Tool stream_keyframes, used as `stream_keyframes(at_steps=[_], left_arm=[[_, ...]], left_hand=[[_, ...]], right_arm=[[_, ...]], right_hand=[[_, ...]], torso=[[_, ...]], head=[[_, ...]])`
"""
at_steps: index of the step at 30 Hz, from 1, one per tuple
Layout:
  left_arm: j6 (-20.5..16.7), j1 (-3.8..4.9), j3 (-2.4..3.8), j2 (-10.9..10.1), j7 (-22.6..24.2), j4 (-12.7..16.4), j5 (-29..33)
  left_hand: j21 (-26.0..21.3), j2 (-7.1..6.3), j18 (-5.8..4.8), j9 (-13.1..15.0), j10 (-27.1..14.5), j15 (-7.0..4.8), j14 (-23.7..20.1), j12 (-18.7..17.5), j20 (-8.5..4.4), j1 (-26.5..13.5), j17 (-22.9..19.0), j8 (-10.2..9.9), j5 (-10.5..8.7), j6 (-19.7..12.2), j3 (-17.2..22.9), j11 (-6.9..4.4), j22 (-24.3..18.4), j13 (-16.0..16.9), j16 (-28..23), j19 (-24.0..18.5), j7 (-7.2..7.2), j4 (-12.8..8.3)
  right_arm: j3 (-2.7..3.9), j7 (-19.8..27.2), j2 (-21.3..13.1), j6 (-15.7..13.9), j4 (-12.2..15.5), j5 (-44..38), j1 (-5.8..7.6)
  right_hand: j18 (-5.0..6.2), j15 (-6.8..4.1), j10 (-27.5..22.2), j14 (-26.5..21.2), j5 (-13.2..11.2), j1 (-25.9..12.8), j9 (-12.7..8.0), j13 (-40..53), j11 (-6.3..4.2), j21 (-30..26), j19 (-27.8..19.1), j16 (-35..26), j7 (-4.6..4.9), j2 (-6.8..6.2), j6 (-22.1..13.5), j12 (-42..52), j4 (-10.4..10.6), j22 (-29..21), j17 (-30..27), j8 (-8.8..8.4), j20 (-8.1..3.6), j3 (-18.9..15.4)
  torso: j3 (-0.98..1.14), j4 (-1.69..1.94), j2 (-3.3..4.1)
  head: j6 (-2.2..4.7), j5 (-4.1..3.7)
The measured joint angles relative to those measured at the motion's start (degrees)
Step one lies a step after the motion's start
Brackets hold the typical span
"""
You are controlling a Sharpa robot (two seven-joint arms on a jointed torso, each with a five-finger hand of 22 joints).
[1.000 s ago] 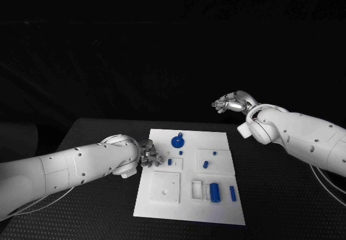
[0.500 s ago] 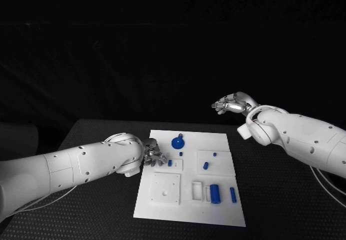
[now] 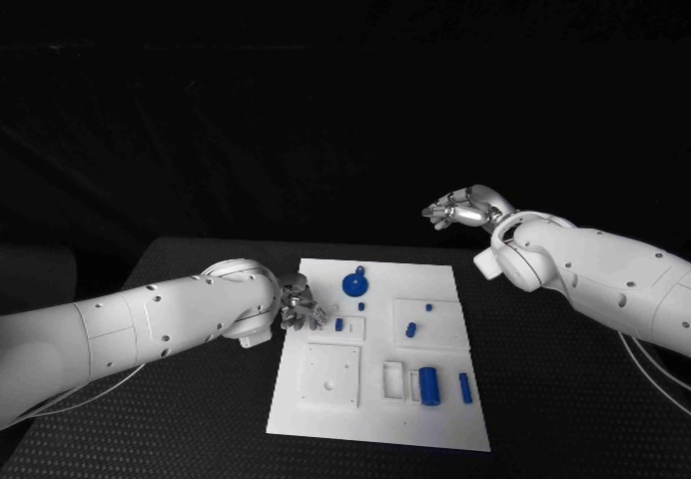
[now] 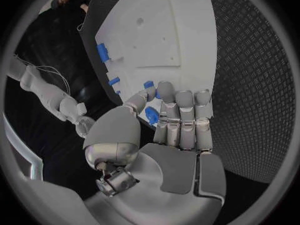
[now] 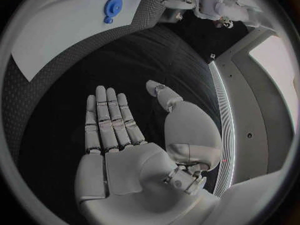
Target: Assemble the parts on the task board
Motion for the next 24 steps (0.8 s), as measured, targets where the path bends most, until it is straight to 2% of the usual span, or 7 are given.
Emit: stream_keyframes(at_steps=[3, 6, 11, 21, 24], left_arm=[[1.31, 0.74, 0.54, 0.0, 0.14, -0.87, 0.63], [3.19, 1.45, 0.69, 0.09, 0.32, -2.04, 1.6], [8.54, 2.5, 0.79, 1.19, 0.44, -4.35, 4.04], [19.64, 3.37, 0.8, 4.0, -0.48, -9.4, 8.24], [20.57, 3.4, 0.8, 4.32, -0.76, -9.87, 8.78]], left_hand=[[0.0, 0.0, -0.01, 0.11, 0.0, 0.0, 0.0, 0.0, 0.0, 0.0, 0.0, -0.01, 0.0, 0.0, 0.0, 0.0, 0.0, 0.06, 0.0, 0.0, 0.0, 0.0], [0.0, 0.0, 0.0, 0.2, 0.0, 0.01, 0.01, 0.0, 0.0, 0.0, 0.03, -0.03, -0.15, 0.0, -0.01, 0.0, 0.0, 0.06, 0.0, 0.0, 0.0, -0.01], [0.0, 0.0, -0.01, 0.57, -0.25, 0.25, -0.22, 0.0, 0.1, 0.0, 0.06, -0.12, -0.9, -0.03, 0.05, -0.25, -0.01, 0.14, 0.0, -0.55, 0.03, 0.05], [-0.01, 0.0, 0.0, 1.07, -0.3, 0.59, -0.68, 0.0, 0.41, 0.0, 0.18, -0.23, -1.13, -0.38, 0.11, -0.29, -0.02, 0.28, 0.0, -1.26, 0.38, 0.11], [-0.01, 0.0, 0.0, 1.27, -0.33, 0.43, -0.85, 0.0, 0.41, 0.0, 0.18, -0.33, -1.33, -0.39, 0.11, -0.3, -0.02, 0.28, 0.0, -1.26, 0.38, 0.11]], right_arm=[[0.0, 0.0, 0.02, 0.02, -0.03, 0.0, -0.07], [0.0, 0.0, 0.09, 0.04, -0.05, 0.0, -0.11], [0.0, 0.0, 0.23, 0.08, -0.16, 0.0, -0.16], [0.0, -0.01, 0.49, 0.13, -0.31, 0.0, -0.16], [-0.01, -0.01, 0.53, 0.14, -0.31, 0.0, -0.17]], right_hand=[[0.0, 0.0, 0.0, 0.0, 0.0, 0.0, 0.0, 0.0, 0.0, 0.0, 0.0, 0.0, 0.0, 0.0, 0.0, 0.0, 0.0, 0.02, 0.0, 0.0, 0.0, 0.0], [0.0, 0.0, 0.0, 0.0, 0.0, 0.0, 0.0, 0.0, 0.0, 0.0, 0.0, 0.0, 0.0, 0.0, 0.0, 0.0, 0.0, 0.02, 0.0, 0.0, 0.0, 0.0], [0.0, 0.0, 0.0, 0.0, 0.0, 0.0, 0.0, 0.0, 0.0, 0.0, 0.0, 0.0, 0.0, 0.0, 0.0, 0.0, 0.0, 0.01, 0.0, 0.0, 0.0, 0.0], [0.0, 0.0, 0.0, 0.0, 0.0, 0.0, 0.0, 0.0, 0.0, -0.22, 0.0, 0.0, 0.0, 0.0, 0.0, 0.0, 0.0, 0.06, 0.04, 0.0, 0.0, 0.0], [0.0, 0.0, 0.0, 0.0, 0.0, 0.0, 0.01, 0.0, 0.0, -0.22, 0.0, 0.0, 0.0, 0.0, 0.0, 0.0, 0.0, 0.07, 0.04, 0.0, 0.0, 0.0]], torso=[[0.0, 0.01, 0.0], [0.0, 0.03, -0.01], [-0.03, 0.02, -0.01], [-0.04, -0.04, 0.0], [-0.04, -0.04, 0.0]], head=[[-0.02, -0.01], [-0.02, 0.07], [-0.01, 0.19], [-0.34, 0.41], [-0.35, 0.47]])
